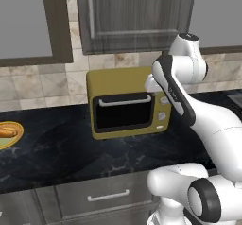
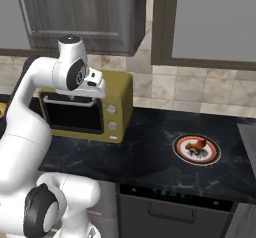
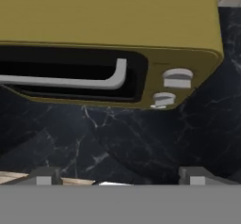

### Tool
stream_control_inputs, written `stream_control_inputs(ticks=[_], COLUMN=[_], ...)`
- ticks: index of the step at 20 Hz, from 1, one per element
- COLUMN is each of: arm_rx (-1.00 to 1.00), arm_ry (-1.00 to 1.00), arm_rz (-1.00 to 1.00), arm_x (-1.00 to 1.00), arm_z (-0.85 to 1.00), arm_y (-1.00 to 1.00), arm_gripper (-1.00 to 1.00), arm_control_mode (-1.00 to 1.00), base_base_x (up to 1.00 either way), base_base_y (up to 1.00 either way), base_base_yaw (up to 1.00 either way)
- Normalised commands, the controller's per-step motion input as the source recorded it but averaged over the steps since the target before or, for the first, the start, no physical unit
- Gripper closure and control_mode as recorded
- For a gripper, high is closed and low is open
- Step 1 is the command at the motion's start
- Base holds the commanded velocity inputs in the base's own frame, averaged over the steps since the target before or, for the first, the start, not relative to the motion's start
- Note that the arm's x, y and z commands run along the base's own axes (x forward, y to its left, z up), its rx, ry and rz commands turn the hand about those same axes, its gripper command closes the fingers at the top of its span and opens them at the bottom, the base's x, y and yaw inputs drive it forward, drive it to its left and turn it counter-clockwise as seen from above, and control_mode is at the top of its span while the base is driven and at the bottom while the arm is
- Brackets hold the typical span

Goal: Open the toaster oven door. Place the hotdog bun on the bottom rack in the toaster oven and place the chicken drumstick on the top rack.

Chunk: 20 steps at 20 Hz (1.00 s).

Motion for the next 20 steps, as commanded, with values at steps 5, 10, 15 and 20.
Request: stream_control_inputs(ticks=[5, 10, 15, 20], arm_rx=[0.00, 0.00, 0.00, 0.00], arm_ry=[0.00, 0.00, 0.00, 0.00], arm_rz=[0.00, 0.00, 0.00, 0.00], arm_x=[0.00, 0.00, 0.00, 0.00], arm_z=[0.00, 0.00, 0.00, 0.00], arm_y=[0.00, 0.00, 0.00, 0.00], arm_gripper=[-1.00, -1.00, -1.00, -1.00], arm_control_mode=[1.00, 1.00, 1.00, 1.00], base_base_x=[-0.06, -0.01, 0.00, 0.01], base_base_y=[0.61, 0.63, 0.62, 0.55], base_base_yaw=[0.00, 0.00, 0.00, 0.00])
